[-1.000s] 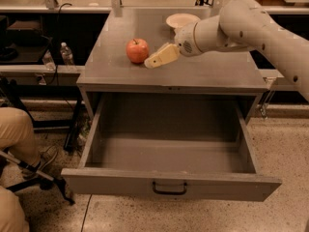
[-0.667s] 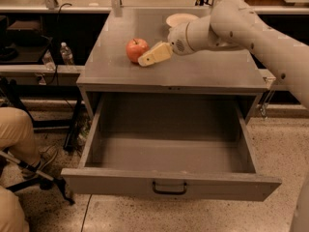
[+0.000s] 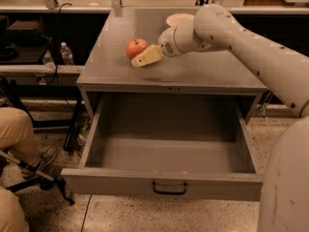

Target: Place apple into top drawer

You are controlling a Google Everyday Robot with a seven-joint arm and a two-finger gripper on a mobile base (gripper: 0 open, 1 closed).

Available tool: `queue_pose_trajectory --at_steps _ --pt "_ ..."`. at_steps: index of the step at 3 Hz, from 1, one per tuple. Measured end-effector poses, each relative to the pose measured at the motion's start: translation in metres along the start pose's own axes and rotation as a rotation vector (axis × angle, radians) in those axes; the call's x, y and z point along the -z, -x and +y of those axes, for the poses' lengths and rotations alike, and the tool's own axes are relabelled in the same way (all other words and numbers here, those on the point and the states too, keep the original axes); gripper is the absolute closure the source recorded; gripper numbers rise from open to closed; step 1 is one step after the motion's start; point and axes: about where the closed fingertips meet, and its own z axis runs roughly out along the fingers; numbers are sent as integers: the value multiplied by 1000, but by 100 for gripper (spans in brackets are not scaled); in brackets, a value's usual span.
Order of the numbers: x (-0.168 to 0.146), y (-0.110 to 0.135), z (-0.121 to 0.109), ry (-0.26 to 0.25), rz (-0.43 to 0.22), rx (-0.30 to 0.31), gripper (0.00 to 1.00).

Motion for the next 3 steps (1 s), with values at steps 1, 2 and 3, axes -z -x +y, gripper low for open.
queue_pose_trajectory --at_steps 1,2,3 --pt "-12 3 -2 0 -6 -5 0" --pt "-19 5 -3 -8 -12 -15 0" --pt "-26 6 1 -4 -14 -17 16"
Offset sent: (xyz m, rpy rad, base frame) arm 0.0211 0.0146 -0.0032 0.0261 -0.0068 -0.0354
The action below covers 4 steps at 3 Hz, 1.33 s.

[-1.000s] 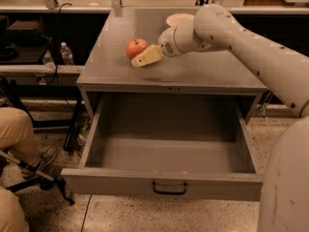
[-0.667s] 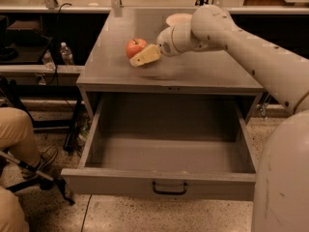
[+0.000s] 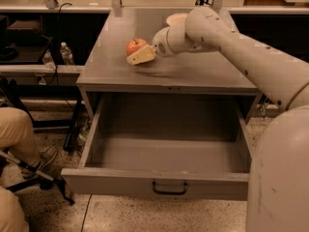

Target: Place apple into top drawer

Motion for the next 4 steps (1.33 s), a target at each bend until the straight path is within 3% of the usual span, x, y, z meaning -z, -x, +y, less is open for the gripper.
queue_pose_trajectory --at_steps 2,3,4 --pt "-14 1 9 26 17 -4 64" --pt "-5 1 11 47 11 -13 87" --pt "31 -2 12 60 -15 -34 100"
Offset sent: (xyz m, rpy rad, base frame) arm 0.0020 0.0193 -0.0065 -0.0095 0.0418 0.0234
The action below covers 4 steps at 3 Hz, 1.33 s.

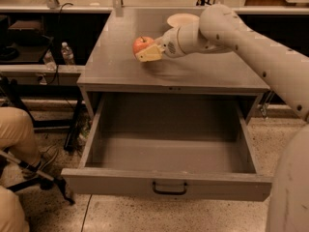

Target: Place apple into top drawer

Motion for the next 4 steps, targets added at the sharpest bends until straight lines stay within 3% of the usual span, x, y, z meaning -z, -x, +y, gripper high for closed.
queue_pose_trajectory --at_steps 1,2,4 --pt "58 -17 -4 -32 5 -49 100" --pt "118 -46 5 -116 82 -129 100" --pt "118 -48 13 -102 86 -109 100"
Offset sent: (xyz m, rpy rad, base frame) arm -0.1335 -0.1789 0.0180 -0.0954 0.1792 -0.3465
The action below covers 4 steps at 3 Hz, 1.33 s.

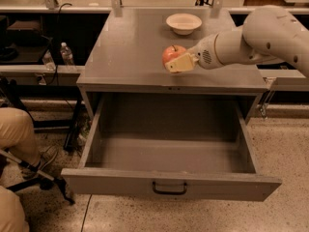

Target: Place apple into top drawer

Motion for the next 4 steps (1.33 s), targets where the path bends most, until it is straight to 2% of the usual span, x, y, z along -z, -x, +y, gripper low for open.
queue_pose_trajectory --at_steps 1,2,3,4 --pt "15 -10 25 26 -29 20 100" --pt "46 -38 53 32 -76 47 100" --pt "56 -70 82 70 -70 110 100" --pt "50 -93 112 131 -79 186 100"
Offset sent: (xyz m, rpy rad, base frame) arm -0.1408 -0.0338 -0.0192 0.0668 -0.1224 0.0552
